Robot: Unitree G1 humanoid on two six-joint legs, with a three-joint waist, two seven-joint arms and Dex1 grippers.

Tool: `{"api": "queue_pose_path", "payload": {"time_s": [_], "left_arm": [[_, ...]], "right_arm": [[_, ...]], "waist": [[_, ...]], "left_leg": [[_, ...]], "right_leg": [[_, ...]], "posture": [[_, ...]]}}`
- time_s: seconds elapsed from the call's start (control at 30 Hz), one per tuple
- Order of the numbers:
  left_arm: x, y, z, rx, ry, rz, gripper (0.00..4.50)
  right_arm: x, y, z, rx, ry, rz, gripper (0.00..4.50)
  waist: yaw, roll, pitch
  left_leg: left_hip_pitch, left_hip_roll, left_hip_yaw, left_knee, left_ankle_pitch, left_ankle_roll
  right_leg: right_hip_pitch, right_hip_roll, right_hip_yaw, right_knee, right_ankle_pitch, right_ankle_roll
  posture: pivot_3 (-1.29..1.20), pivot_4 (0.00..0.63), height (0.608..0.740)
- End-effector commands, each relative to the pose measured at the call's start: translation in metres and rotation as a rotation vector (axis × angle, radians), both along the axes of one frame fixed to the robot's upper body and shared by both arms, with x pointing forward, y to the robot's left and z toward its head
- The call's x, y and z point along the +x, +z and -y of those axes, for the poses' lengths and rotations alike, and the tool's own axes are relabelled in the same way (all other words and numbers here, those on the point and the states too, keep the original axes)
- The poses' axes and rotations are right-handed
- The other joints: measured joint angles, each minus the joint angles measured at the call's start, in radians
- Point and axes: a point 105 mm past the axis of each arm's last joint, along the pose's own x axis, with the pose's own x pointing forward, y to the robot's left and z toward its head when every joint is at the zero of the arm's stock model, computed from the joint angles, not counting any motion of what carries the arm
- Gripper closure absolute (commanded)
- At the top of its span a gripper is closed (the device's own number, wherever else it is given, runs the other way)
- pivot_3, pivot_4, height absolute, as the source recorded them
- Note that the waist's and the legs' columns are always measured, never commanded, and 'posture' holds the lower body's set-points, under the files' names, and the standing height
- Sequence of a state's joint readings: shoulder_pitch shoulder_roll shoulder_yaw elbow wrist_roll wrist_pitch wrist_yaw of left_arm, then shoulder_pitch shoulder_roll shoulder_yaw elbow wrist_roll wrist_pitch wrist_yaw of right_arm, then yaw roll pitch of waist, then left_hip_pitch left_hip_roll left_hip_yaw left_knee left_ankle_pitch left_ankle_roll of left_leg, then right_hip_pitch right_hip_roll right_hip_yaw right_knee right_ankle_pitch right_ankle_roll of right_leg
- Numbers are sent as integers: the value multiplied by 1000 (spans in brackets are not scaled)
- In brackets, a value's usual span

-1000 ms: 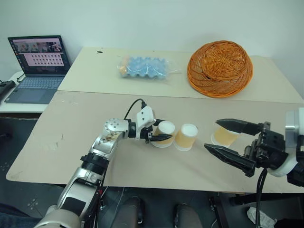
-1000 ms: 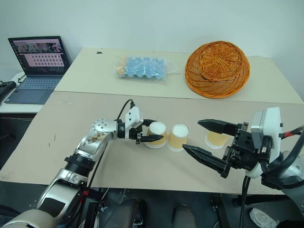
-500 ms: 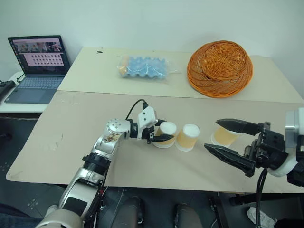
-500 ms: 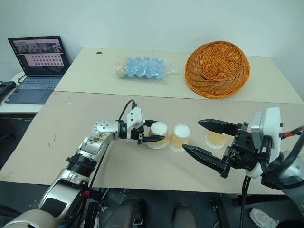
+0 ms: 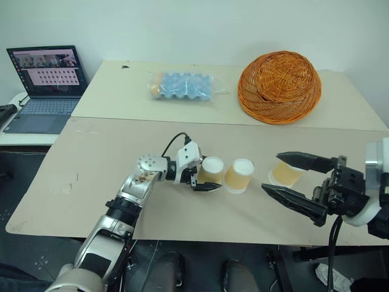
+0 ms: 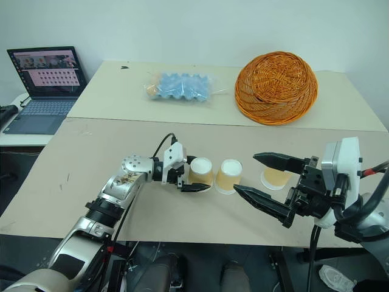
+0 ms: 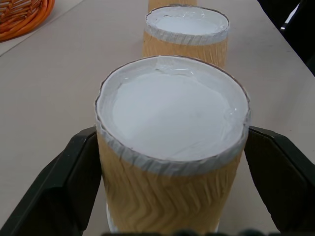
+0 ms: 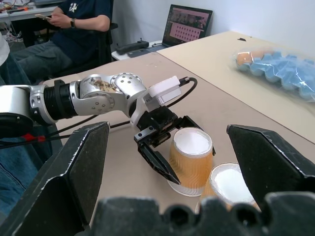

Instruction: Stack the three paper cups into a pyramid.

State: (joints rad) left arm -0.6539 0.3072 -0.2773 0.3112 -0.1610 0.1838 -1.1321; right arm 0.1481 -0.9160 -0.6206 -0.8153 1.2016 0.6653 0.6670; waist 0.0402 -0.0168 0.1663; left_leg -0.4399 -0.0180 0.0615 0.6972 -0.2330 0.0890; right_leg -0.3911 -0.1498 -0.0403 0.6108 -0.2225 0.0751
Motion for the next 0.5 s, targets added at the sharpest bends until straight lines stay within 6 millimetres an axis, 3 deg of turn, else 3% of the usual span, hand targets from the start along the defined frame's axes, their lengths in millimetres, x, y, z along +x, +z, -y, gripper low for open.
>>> {"api": "queue_pose_path", "payload": {"time_s": [0.03, 0.5], "left_arm": [[-3, 11, -5, -30, -3, 24, 27], [-12, 3, -41, -17, 119, -49, 27]], "right_arm": [[-4, 10, -3, 8, 22, 55, 0], [-5, 12, -4, 10, 45, 54, 0]], "waist": [[-1, 0, 0], [-1, 0, 0]], "left_leg": [[0, 0, 0, 0, 0, 0], [0, 0, 0, 0, 0, 0]], "right_leg": [[0, 0, 0, 0, 0, 0], [-4, -1, 0, 0, 0, 0]], "posture": [[0, 150, 726], [0, 150, 726]]}}
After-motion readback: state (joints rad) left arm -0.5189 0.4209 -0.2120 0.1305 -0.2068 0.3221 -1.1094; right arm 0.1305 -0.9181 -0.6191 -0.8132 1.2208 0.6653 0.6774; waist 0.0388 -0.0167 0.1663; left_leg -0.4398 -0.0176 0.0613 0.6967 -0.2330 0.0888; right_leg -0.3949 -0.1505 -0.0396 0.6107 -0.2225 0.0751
